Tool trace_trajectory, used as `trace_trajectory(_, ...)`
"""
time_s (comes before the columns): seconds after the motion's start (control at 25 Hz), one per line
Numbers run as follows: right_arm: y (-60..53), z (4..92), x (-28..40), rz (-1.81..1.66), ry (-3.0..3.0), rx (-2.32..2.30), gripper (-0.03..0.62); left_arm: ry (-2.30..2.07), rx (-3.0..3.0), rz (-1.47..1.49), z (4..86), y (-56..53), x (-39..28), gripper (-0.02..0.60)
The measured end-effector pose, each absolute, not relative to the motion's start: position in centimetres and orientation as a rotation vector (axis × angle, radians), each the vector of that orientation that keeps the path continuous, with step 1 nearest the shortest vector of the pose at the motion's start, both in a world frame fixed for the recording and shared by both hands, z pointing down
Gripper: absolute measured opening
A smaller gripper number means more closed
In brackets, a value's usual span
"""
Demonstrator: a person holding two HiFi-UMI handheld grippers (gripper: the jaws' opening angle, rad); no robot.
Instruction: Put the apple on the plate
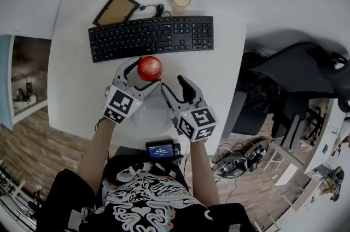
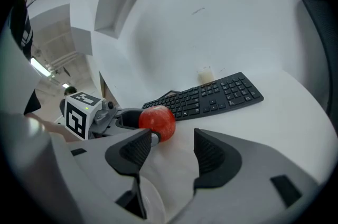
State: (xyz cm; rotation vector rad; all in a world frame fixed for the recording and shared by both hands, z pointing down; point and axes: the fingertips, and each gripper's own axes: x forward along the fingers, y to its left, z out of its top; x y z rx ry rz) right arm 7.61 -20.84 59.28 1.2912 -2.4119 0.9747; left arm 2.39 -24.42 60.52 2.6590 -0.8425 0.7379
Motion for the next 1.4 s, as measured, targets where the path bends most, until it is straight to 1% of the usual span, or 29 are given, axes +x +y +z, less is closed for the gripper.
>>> trace_trajectory(0.4,-17.4,58.5,5.9,0.838,-2.386,1.212,0.25,-0.858,2.673,0.692,58.2,-22.1,1.4,0.376)
trace_trajectory(0.96,-12.6,55.3,5.5,0.774,-2.412,1.298,0.25,-0.887,2.723,0.58,53.2,-17.4,-0.1,0.376)
trace_trajectory(1.08,-11.3,54.8,5.1,0.876,-2.45,1.281,0.25,-0.89,2.741,0.567,52.5,-16.2,-0.4,0.376)
trace_trajectory(1.28,-9.2,53.3,4.2,1.299,-2.581,1.251,0.25,-0.885,2.778,0.563,51.6,-14.0,-0.6,0.376)
trace_trajectory(1.4,-8.5,52.3,4.0,1.464,-2.628,1.26,0.25,-0.873,2.809,0.562,51.1,-12.7,-0.8,0.376)
